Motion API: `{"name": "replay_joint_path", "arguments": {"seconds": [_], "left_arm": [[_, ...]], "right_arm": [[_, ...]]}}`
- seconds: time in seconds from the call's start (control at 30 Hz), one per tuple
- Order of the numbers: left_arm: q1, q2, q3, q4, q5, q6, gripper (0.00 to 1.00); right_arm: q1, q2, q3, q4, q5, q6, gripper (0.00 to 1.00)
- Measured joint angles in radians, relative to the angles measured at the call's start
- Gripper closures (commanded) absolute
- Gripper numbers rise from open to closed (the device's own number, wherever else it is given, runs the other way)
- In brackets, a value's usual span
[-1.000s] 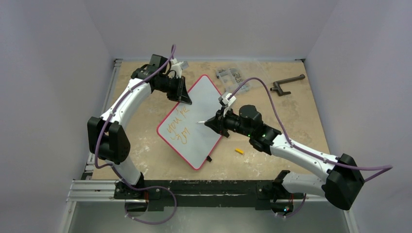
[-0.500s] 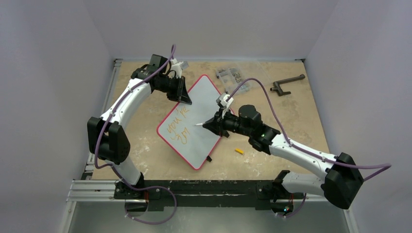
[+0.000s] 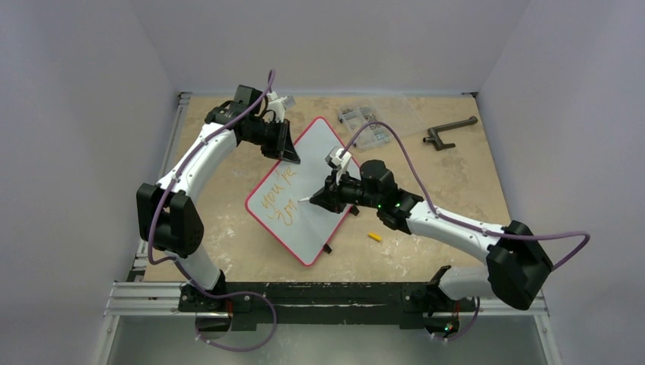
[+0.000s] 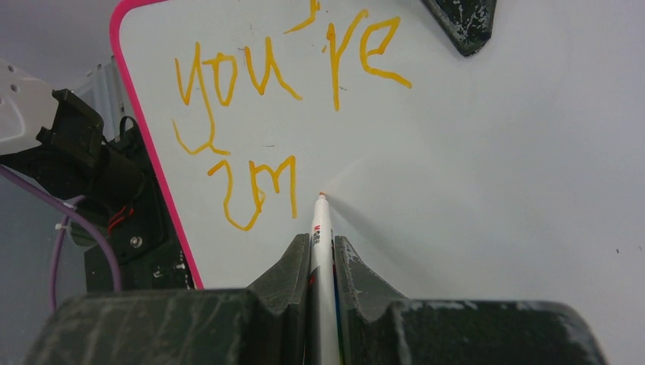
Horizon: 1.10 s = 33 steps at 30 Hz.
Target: Write a sentence on the whiteboard
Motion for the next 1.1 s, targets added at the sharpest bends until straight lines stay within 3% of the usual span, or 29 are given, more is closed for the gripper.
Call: {"name": "replay_joint_path", "arguments": {"seconds": [1.1], "left_arm": [[0.000, 0.000, 0.000, 0.000, 0.000, 0.003, 1.00]], "right_arm": [[0.000, 0.035, 0.037, 0.023, -0.018, 0.000, 1.00]]}}
